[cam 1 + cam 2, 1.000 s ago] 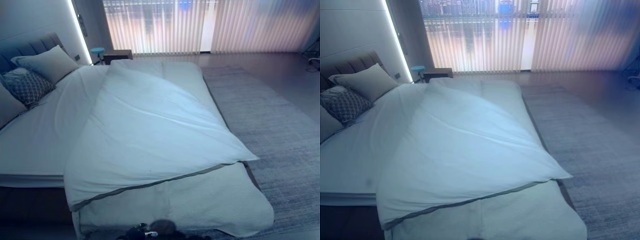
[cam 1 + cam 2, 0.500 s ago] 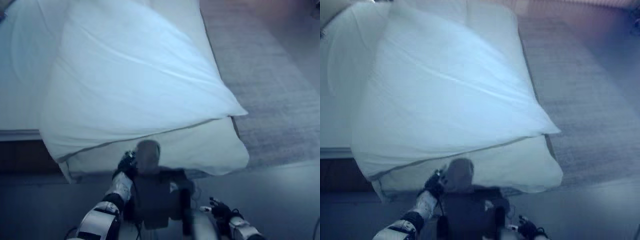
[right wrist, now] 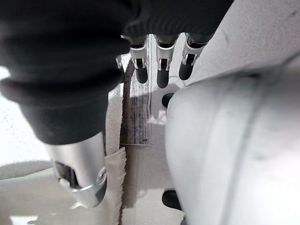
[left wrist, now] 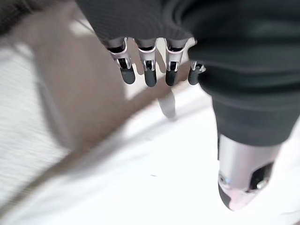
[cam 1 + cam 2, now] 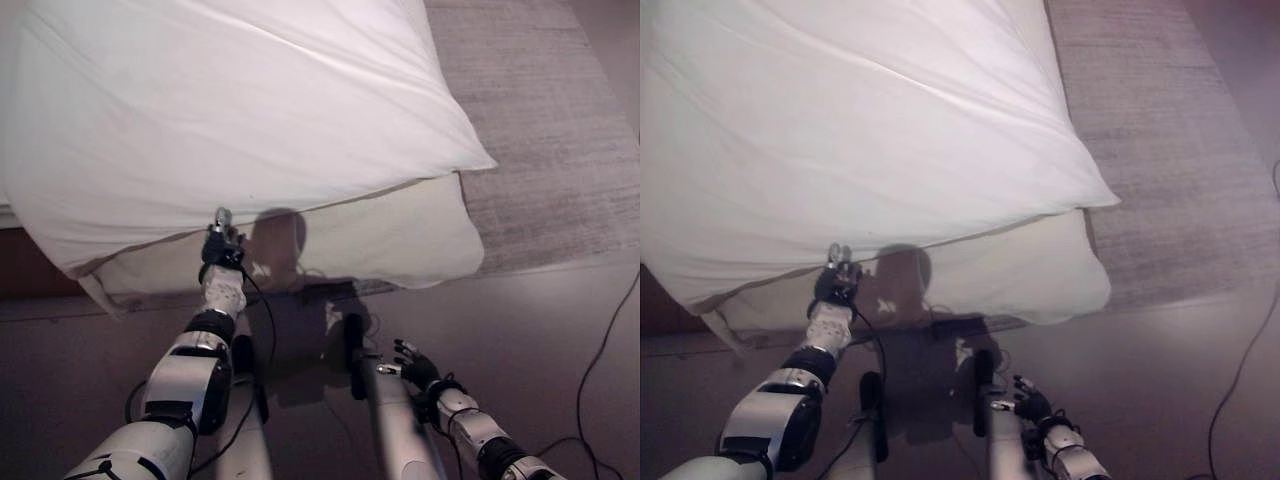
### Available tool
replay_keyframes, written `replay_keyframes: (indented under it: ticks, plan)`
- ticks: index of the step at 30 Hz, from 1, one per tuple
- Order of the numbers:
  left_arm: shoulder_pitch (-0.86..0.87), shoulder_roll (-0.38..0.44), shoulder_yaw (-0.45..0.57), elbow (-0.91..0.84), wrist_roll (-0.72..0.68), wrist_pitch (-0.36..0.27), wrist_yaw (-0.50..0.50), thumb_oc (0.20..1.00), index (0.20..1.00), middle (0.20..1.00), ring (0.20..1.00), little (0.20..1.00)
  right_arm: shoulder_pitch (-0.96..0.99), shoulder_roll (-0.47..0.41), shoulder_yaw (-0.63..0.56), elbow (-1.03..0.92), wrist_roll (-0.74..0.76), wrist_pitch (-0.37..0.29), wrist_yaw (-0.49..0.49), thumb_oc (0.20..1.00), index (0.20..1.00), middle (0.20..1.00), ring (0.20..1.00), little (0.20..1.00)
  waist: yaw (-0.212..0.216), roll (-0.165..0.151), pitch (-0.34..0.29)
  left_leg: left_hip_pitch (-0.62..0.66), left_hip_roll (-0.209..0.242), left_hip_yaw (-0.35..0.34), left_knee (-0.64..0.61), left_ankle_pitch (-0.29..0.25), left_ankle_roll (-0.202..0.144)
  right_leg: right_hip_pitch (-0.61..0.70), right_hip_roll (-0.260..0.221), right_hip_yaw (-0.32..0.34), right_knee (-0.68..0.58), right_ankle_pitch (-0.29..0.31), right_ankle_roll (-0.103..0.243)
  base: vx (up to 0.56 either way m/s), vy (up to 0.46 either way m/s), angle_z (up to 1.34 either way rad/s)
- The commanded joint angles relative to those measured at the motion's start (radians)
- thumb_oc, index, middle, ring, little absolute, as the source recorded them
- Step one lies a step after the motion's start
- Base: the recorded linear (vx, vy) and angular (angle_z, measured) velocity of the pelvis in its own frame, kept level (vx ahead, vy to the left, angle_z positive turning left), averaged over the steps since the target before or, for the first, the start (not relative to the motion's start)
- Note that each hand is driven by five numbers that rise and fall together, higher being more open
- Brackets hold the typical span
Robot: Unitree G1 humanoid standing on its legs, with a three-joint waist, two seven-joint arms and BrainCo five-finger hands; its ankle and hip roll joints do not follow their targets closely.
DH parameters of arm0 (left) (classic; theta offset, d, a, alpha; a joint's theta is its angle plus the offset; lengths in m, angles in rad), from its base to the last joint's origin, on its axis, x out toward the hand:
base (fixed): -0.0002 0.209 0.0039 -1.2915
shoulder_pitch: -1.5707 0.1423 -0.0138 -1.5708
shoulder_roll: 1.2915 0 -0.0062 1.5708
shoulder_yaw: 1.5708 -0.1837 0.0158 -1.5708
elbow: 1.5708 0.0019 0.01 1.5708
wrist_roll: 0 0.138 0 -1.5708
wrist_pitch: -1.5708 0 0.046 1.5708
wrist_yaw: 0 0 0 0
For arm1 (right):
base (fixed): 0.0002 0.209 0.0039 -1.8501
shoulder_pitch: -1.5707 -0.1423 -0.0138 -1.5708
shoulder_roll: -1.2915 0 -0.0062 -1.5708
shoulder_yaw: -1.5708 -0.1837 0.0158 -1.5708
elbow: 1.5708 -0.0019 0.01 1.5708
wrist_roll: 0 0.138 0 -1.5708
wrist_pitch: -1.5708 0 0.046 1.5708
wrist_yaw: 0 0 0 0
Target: Make the bed
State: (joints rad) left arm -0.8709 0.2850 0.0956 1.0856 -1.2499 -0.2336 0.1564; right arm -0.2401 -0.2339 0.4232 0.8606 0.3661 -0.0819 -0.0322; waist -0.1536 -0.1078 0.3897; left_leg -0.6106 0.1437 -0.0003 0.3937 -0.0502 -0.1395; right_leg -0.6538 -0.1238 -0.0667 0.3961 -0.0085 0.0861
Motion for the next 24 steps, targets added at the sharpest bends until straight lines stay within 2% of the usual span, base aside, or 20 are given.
replay_keyframes:
  ticks: [1,18,20,24]
  plan:
    - [-0.072,0.025,-0.001,0.013,-0.002,-0.054,0.012,1.000,1.000,1.000,1.000,1.000,0.034,-0.021,0.031,-0.063,0.022,-0.020,-0.017,1.000,1.000,1.000,1.000,1.000,-0.013,0.004,-0.032,-0.060,-0.028,0.025,0.023,-0.003,0.045,-0.031,-0.001,0.001,0.015,-0.016,0.048,0.04,0.055,-0.05]
    - [-0.279,0.123,-0.040,0.076,-0.028,-0.062,0.061,1.000,1.000,1.000,1.000,1.000,0.030,-0.045,0.048,-0.115,0.031,-0.015,-0.023,1.000,1.000,1.000,1.000,1.000,-0.037,-0.003,-0.031,-0.076,-0.031,0.059,0.002,0.003,0.050,-0.055,0.001,0.029,-0.041,0.020,0.066,0.03,0.027,-0.06]
    - [-0.288,0.121,-0.035,0.072,-0.028,-0.073,0.075,0.200,0.200,0.200,0.200,0.200,0.031,-0.051,0.048,-0.131,0.030,-0.018,-0.025,1.000,1.000,1.000,1.000,1.000,-0.039,-0.003,-0.033,-0.079,-0.031,0.061,0.001,0.002,0.051,-0.062,0.001,0.033,-0.039,0.021,0.067,0.02,0.019,-0.15]
    - [-0.284,0.109,-0.034,0.054,-0.030,-0.086,0.081,0.200,0.200,0.200,0.200,0.200,0.038,-0.056,0.044,-0.143,0.029,-0.022,-0.031,1.000,1.000,1.000,1.000,1.000,-0.036,0.000,-0.035,-0.082,-0.032,0.064,0.007,-0.002,0.050,-0.067,-0.001,0.037,-0.034,0.020,0.066,0.01,0.012,-0.06]
